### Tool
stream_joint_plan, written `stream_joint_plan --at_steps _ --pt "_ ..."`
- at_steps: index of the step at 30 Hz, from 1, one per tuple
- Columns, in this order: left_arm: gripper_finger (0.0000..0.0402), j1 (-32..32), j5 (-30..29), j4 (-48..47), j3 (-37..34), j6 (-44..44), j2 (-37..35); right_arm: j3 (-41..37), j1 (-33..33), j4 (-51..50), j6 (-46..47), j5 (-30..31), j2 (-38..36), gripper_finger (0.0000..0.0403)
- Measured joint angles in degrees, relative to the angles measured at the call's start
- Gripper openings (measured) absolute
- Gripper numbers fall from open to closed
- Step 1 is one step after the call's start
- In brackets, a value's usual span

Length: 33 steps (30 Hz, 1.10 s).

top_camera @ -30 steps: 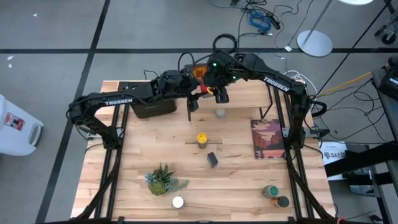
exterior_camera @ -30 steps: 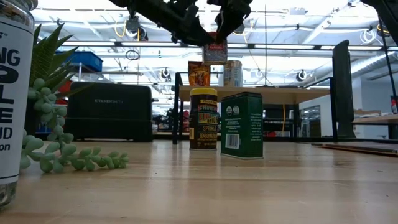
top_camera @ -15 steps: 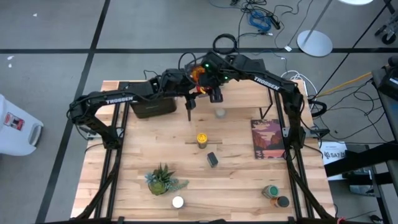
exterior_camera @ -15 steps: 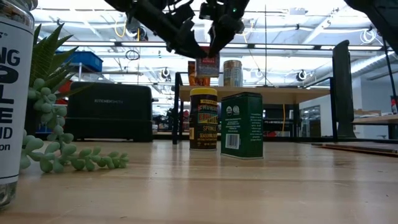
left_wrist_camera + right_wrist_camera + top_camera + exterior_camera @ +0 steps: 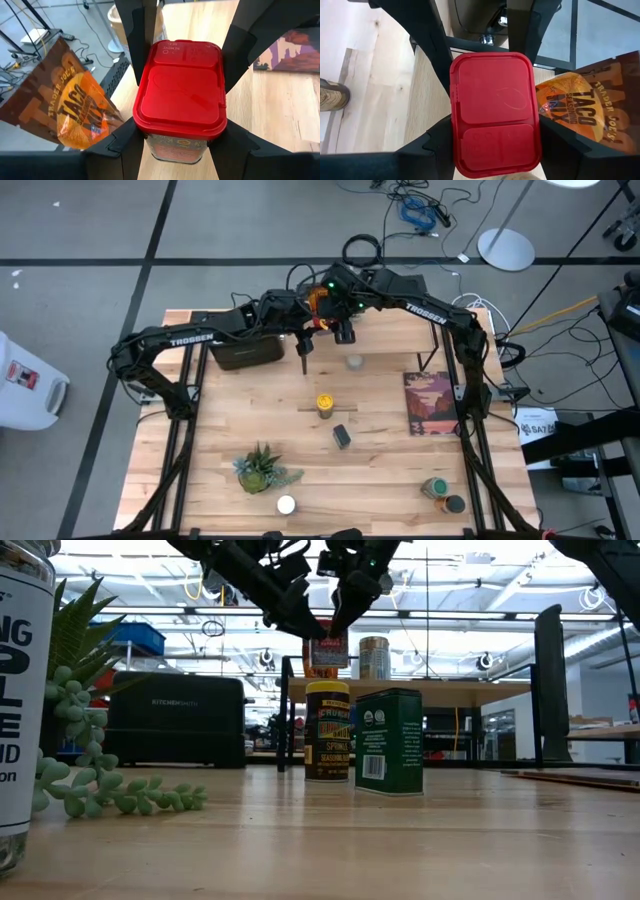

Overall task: Shelf spices
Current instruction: Put the red seasoning can on the shelf

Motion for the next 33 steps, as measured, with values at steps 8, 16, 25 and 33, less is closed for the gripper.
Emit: stream_joint_plan --at_steps 8,16,25,33 --pt "0.0188 0.4 -0.7 -2.2 0.0 0.0 0.0 -2.8 -0.1 3.5 0.1 0.1 0.0 0.021" --pt "0.0188 0.4 -2.3 -3.8 0.0 -0.4 0.1 -5.1 -0.9 5.8 0.9 -0.6 0.0 0.0211" --pt "0.019 0.7 -2.6 -6.0 -0.1 -0.6 0.2 -9.0 -1.0 9.4 1.7 -1.4 -0.1 0.0211" --pt "0.0207 0.7 -3.3 -6.3 -0.2 -1.0 0.1 -9.1 -1.1 9.6 1.8 -0.8 -0.1 0.0225"
